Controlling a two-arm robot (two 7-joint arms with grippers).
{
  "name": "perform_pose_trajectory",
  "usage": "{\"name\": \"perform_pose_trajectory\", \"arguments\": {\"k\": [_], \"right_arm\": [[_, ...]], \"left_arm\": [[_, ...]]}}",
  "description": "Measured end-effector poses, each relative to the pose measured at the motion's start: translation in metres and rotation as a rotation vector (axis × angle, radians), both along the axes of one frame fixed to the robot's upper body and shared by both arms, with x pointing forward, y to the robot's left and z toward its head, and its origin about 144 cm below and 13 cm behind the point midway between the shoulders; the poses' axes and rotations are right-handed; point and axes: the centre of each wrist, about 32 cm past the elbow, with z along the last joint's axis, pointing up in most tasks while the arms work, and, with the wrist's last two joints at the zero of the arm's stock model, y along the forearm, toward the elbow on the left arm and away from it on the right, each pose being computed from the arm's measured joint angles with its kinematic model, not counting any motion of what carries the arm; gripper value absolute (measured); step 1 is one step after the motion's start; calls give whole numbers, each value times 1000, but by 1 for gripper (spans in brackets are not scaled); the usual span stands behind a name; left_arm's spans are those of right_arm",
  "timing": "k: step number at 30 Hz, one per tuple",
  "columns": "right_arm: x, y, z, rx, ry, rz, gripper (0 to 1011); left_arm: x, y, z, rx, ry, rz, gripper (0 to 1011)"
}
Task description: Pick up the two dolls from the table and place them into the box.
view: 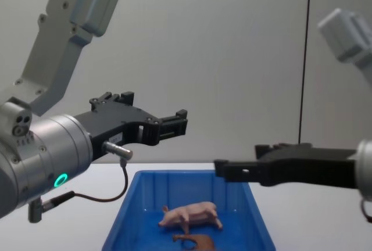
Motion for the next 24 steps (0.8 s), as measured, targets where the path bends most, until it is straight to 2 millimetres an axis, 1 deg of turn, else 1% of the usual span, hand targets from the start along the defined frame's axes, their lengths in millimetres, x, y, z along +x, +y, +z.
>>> {"name": "perform_pose_trajectory", "arguments": {"k": [1,2,5,6,10,19,24], "right_arm": [[-2,-5,-1,4,-1,-2,1001],[-2,-5,-1,4,-1,-2,1001],[-8,-17,-5,11,-1,-9,1001],[-8,-17,-5,11,-1,-9,1001],[-15,-30,-8,24,-1,-16,1001],[-21,-42,-11,33,-2,-23,1001],[-23,-45,-11,37,-3,-25,1001]], "left_arm": [[0,0,0,0,0,0,1002],[0,0,0,0,0,0,1002],[0,0,0,0,0,0,1002],[0,0,0,0,0,0,1002],[0,0,0,0,0,0,1002],[-3,3,-1,8,8,24,1002],[-11,9,-3,14,26,70,1002]]}}
